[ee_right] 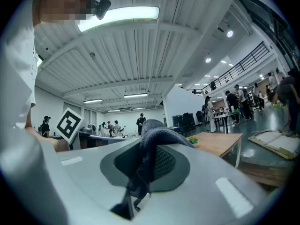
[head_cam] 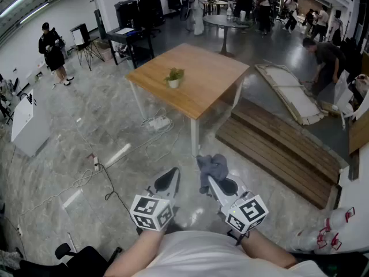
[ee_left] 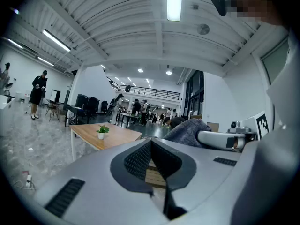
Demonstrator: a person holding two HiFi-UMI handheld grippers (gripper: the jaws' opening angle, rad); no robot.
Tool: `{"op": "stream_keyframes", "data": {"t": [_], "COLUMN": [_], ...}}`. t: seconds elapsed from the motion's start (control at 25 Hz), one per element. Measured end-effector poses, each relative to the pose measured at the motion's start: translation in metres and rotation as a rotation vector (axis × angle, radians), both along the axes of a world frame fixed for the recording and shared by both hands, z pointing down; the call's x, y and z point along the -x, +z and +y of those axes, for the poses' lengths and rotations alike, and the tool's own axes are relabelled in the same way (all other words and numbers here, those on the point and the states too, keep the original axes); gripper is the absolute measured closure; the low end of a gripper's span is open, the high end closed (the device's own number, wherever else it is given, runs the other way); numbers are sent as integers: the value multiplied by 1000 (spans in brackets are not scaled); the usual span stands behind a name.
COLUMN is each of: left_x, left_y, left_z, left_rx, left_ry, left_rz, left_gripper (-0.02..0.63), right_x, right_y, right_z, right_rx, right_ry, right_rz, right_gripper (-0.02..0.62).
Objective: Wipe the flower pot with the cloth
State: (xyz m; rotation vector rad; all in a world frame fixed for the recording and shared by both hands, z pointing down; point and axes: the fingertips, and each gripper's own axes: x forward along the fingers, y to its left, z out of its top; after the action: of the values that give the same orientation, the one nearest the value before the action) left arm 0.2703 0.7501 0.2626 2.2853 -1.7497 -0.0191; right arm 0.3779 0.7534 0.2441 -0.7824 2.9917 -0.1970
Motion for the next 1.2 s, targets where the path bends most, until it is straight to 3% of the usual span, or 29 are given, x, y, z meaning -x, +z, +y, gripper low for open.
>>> {"op": "stream_keyframes", "data": {"t": [0.32, 0.64, 1.04, 1.2], "left_x": [19, 65, 194, 244], "left_y": [7, 17, 20, 14], "left_z": [-2, -24, -89, -116], "left_rx": [-3, 12, 16, 26], "left_ry": [-6, -13, -33, -1], "left_rz": [-9, 16, 19, 8], "left_gripper": [598, 598, 598, 598], "right_x": [18, 59, 171, 228], "right_y": [6, 14, 16, 10], "right_z": [-1, -28, -108, -126], "right_rx": [-4, 26, 44, 50], "right_ry": [-1, 5, 42, 47], "right_rz": [-4, 6, 4, -2], "right_gripper": [562, 563, 562, 561]}}
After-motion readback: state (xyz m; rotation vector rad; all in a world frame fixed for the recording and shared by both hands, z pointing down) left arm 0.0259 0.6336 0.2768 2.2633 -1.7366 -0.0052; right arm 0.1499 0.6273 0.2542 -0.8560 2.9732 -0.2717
